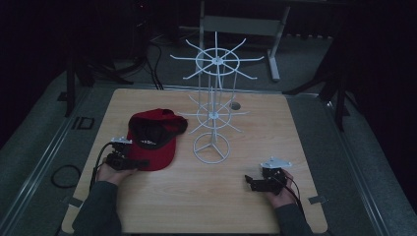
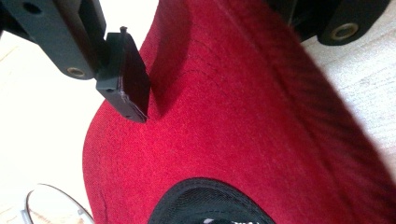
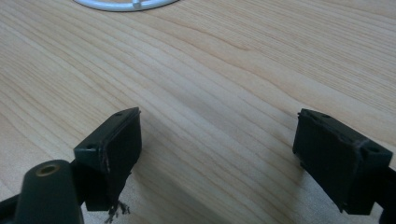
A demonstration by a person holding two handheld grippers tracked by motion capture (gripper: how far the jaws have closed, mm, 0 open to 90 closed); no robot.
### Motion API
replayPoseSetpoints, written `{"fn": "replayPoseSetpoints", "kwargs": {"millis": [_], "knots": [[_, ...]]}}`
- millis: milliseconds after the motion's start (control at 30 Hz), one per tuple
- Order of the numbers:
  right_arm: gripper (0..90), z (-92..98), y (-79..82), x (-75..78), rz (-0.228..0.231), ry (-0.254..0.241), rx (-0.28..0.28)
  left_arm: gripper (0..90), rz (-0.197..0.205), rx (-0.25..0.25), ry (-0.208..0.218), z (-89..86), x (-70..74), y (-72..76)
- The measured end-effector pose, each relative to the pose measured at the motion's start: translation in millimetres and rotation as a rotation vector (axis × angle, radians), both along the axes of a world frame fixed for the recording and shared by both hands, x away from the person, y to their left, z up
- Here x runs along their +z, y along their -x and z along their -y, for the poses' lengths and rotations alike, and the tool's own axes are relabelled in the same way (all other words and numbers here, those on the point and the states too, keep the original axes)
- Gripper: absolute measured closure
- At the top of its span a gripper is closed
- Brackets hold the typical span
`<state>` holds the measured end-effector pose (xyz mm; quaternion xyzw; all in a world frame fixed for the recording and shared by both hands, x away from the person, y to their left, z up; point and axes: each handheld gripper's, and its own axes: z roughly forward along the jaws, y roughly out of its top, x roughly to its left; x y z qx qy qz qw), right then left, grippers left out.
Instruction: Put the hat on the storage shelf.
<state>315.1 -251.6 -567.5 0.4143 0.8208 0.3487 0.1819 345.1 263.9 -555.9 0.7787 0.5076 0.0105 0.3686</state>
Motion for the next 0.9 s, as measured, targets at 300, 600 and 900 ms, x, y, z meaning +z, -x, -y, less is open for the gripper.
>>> {"fn": "replayPoseSetpoints", "kwargs": {"millis": [300,600,900], "knots": [[15.3,0.0,0.2,0.0,-0.001,0.0,-0.001,69.8,0.073,-0.03,-0.028,11.2,7.9,16.5],[15.3,0.0,0.2,-0.1,0.0,0.0,-0.001,80.1,0.126,-0.027,0.026,9.3,6.6,29.3],[15.3,0.1,0.1,-0.1,0.001,0.001,0.001,84.3,0.182,-0.034,-0.008,13.7,9.0,39.1]]}}
